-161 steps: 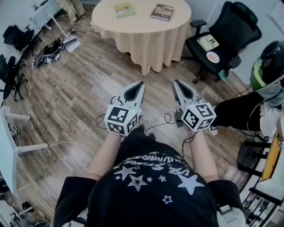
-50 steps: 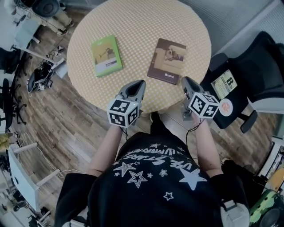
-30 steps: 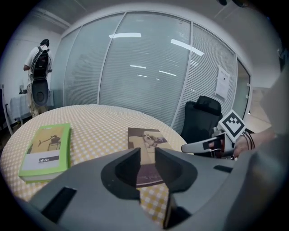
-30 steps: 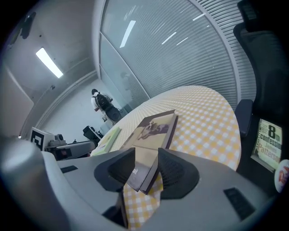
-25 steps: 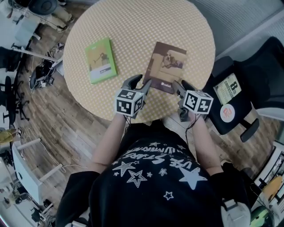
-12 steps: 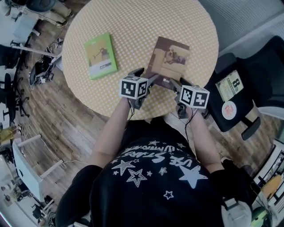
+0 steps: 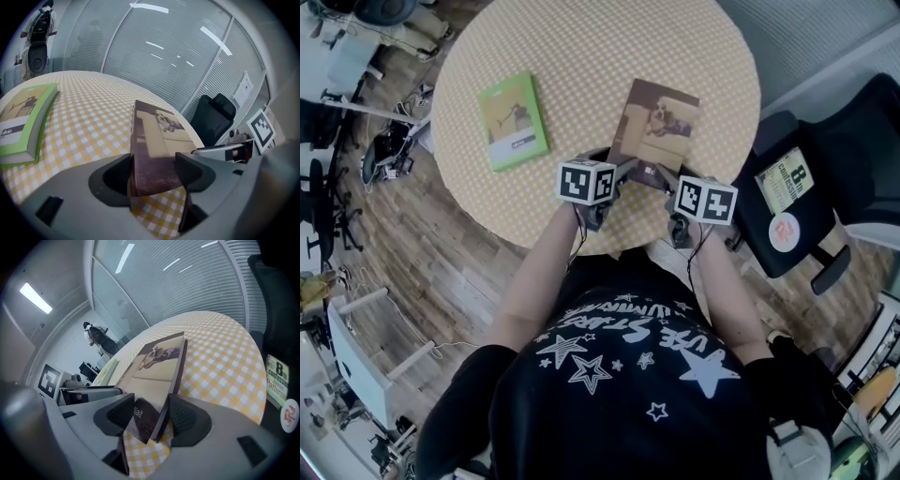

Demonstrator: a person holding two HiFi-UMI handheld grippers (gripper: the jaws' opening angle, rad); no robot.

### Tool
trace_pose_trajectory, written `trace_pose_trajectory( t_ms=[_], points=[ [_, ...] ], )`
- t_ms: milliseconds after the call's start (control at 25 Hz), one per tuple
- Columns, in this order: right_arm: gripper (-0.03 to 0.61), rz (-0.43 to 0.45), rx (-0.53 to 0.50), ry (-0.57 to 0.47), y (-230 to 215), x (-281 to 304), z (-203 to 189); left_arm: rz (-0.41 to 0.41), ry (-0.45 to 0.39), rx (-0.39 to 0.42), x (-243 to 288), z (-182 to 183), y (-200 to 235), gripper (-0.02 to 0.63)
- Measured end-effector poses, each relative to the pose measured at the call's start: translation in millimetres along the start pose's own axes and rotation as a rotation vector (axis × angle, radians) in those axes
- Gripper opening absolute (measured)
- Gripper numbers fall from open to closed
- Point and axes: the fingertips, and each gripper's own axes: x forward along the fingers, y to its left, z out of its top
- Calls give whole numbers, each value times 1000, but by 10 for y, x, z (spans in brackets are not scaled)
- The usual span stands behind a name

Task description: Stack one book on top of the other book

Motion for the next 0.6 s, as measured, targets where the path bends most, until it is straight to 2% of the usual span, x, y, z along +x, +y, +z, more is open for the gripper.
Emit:
trace_pose_trajectory(
  t_ms=[360,480,600],
  points=[
    [224,-24,-10,-5,34,-60,18,42,-10,-7,-71,1,-57,292],
    [222,-15,-45,-24,108,-102,57,63,-40,-50,-165,0,-73,291],
    [222,6,-93,-31,231,-99,117,90,-88,-56,-303,51,-36,291]
  ],
)
